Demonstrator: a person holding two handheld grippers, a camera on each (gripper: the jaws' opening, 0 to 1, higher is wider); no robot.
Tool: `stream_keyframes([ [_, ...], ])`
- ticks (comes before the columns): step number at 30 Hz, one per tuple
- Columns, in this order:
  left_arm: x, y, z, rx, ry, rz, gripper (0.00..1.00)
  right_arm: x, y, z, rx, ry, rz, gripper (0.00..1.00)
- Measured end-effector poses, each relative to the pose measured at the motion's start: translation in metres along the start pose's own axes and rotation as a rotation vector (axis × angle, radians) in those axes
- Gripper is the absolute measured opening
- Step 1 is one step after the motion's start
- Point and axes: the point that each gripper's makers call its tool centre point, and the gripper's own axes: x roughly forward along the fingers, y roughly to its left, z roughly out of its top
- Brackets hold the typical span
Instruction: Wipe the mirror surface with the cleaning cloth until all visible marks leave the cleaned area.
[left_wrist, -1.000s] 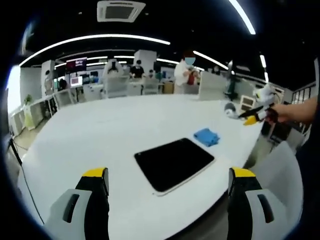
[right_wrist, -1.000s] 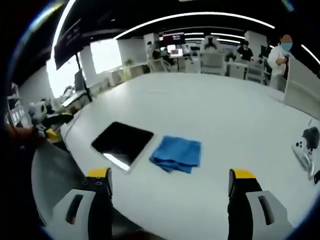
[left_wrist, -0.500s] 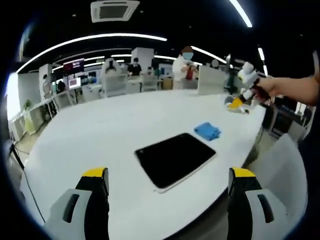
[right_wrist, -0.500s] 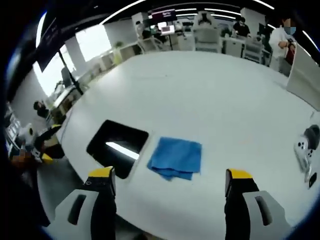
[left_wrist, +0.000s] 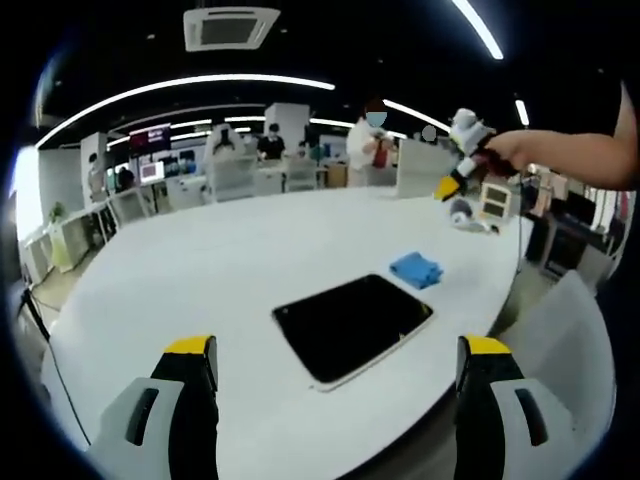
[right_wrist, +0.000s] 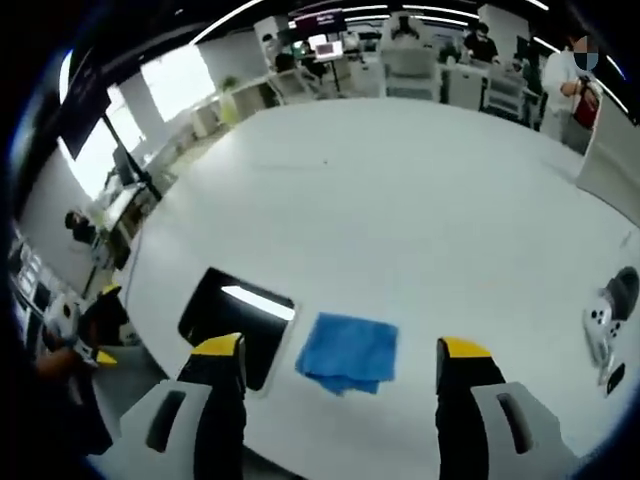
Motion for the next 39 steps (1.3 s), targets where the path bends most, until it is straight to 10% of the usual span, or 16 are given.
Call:
stream_keyframes([
  [19,0.003,-0.004,-0.010,0.006,0.047,-0.016,1.00,0.099,-0.008,-0.043,0.044,0.196,-0.004,0.49],
  [39,0.004,-0.007,-0.006,0.014,0.044,-0.020,1.00,0.130,-0.017,-0.078,0.047,0.265,-0.145,0.31],
])
